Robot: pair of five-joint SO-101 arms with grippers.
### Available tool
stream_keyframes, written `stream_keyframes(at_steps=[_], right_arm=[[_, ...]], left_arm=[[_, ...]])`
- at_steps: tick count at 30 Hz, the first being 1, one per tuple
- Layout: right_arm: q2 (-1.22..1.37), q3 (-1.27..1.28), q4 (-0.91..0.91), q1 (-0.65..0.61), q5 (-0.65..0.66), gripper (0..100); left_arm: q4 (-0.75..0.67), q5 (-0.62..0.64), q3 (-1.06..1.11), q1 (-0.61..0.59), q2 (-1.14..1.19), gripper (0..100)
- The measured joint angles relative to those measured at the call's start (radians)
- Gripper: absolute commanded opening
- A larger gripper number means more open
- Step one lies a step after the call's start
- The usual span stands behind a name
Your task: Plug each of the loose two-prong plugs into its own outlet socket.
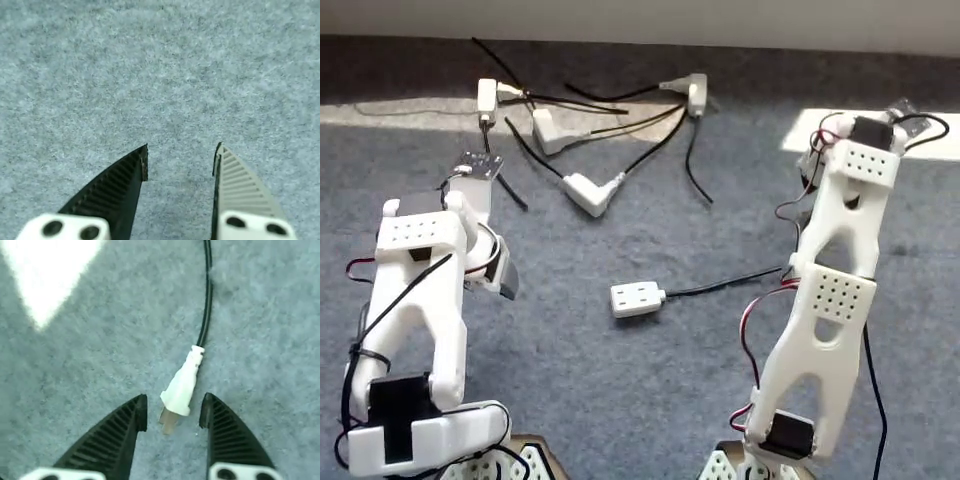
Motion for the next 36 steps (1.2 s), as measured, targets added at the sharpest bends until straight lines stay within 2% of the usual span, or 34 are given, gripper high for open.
stream_keyframes(at_steps=[4,13,17,22,26,30,36], right_arm=[[0.064,0.0,-0.037,0.008,-0.006,3.6],[0.124,-0.031,-0.041,0.037,-0.005,2.4],[0.129,-0.084,-0.02,0.018,0.054,1.3],[0.075,-0.233,0.063,-0.12,0.13,1.3],[-0.038,-0.27,0.064,-0.281,0.212,1.3],[-0.137,-0.206,0.066,-0.423,0.232,1.3],[-0.324,-0.003,0.066,-0.588,0.238,1.3]], left_arm=[[-0.002,0.002,0.0,0.0,0.0,22],[-0.002,0.002,0.0,0.0,0.0,22],[0.0,0.002,-0.008,-0.006,0.0,22],[0.014,0.0,-0.161,-0.117,0.0,22],[0.115,0.0,-0.359,-0.238,0.0,22],[0.184,0.0,-0.508,-0.376,0.0,22],[0.187,0.0,-0.578,-0.559,0.0,22]])
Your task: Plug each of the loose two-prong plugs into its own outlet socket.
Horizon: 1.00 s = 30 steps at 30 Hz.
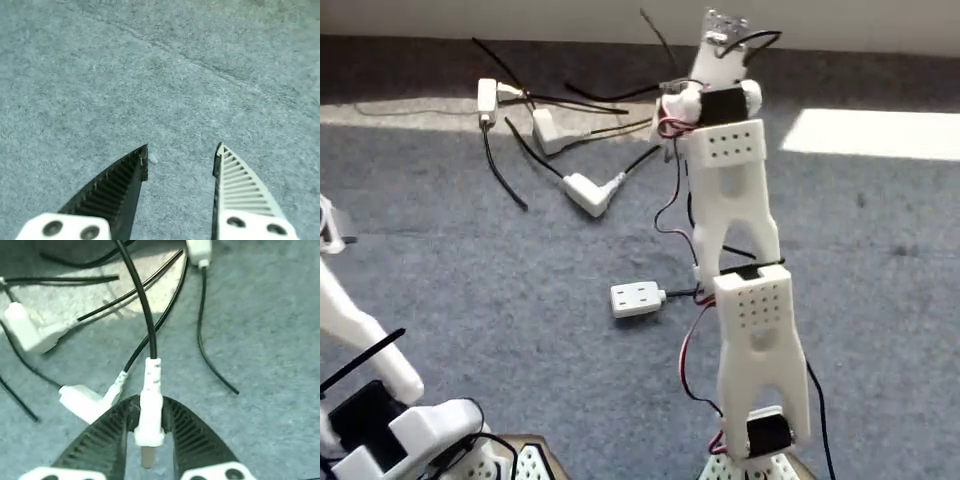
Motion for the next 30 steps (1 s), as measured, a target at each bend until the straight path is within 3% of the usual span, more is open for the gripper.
stream_keyframes(at_steps=[7,17,24,30], right_arm=[[-0.097,0.221,-0.02,-0.229,0.0,1.3],[0.184,0.295,-0.361,-0.612,0.0,1.3],[0.364,0.218,-0.483,-0.69,0.0,2.2],[0.402,0.092,-0.423,-0.703,0.0,16.5]], left_arm=[[0.006,0.0,-0.017,-0.109,0.0,22],[0.006,0.0,-0.017,-0.29,0.0,22],[-0.009,-0.046,-0.017,-0.319,0.0,22],[-0.011,-0.071,-0.017,-0.316,0.0,22]])
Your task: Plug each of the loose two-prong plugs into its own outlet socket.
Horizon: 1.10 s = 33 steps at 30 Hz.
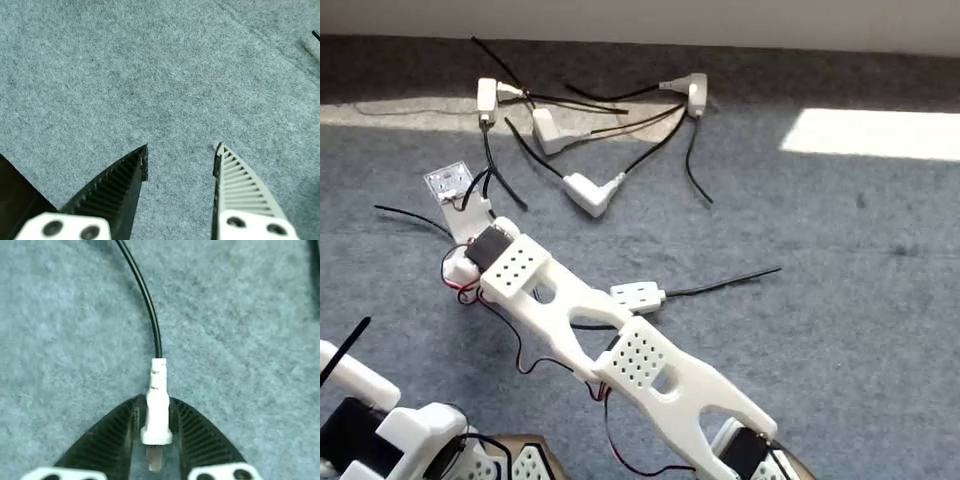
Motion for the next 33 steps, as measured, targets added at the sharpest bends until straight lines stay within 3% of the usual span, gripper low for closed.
stream_keyframes(at_steps=[9,15,23,26,33], right_arm=[[0.009,-0.08,0.025,-0.018,0.0,17.3],[-0.009,-0.249,0.144,0.028,0.02,17.3],[-0.19,-0.41,0.404,0.258,0.19,17.3],[-0.276,-0.402,0.42,0.376,0.219,17.3],[-0.442,-0.233,0.42,0.591,0.245,17.3]], left_arm=[[0.0,0.0,0.0,-0.003,0.0,22],[0.003,0.0,0.0,0.017,0.0,22],[0.161,0.006,0.003,0.282,0.0,22],[0.161,0.08,0.063,0.4,0.0,22],[-0.008,0.27,0.307,0.638,0.0,22]])
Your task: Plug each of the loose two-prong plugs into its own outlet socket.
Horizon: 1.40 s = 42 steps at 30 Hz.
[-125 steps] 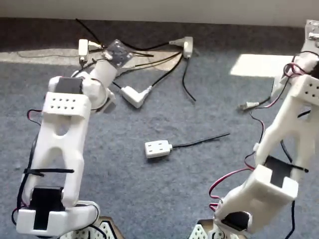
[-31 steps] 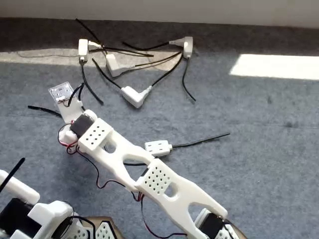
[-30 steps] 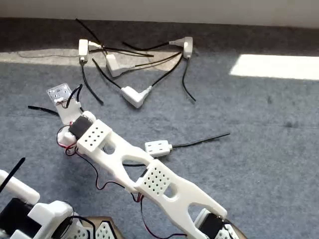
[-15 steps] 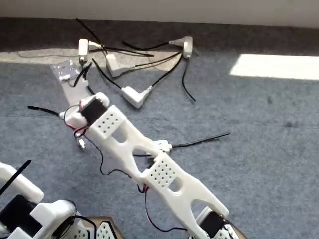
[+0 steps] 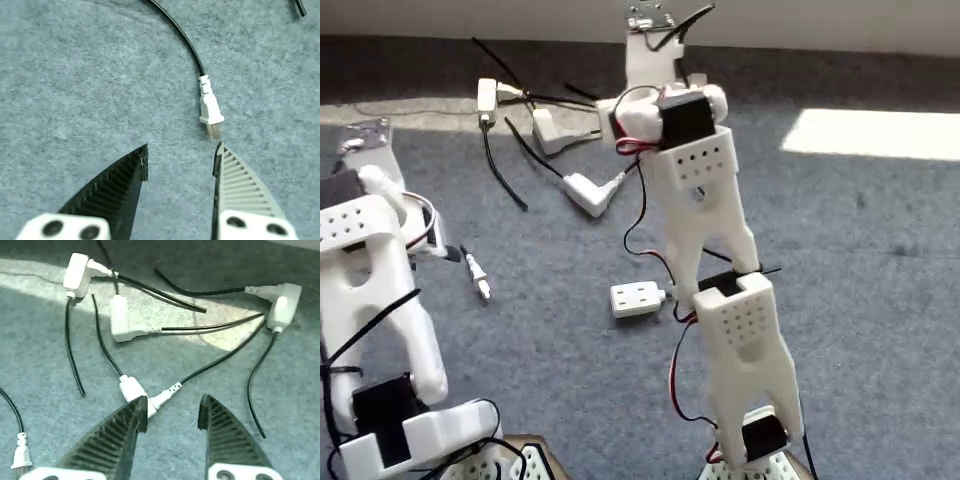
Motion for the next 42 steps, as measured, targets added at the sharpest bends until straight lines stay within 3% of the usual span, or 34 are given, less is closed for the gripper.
stream_keyframes(at_steps=[8,12,34,42], right_arm=[[-0.029,0.164,0.0,0.029,0.002,17.3],[-0.029,0.183,0.002,0.029,0.003,17.3],[-0.031,0.35,0.002,0.032,0.003,17.1],[-0.031,0.351,0.002,0.035,0.003,17.0]], left_arm=[[-0.374,0.16,0.301,0.101,0.0,22],[-0.48,0.204,0.376,0.126,0.0,22],[-0.609,0.27,0.483,0.137,0.006,22],[-0.548,0.275,0.327,0.166,0.242,22]])
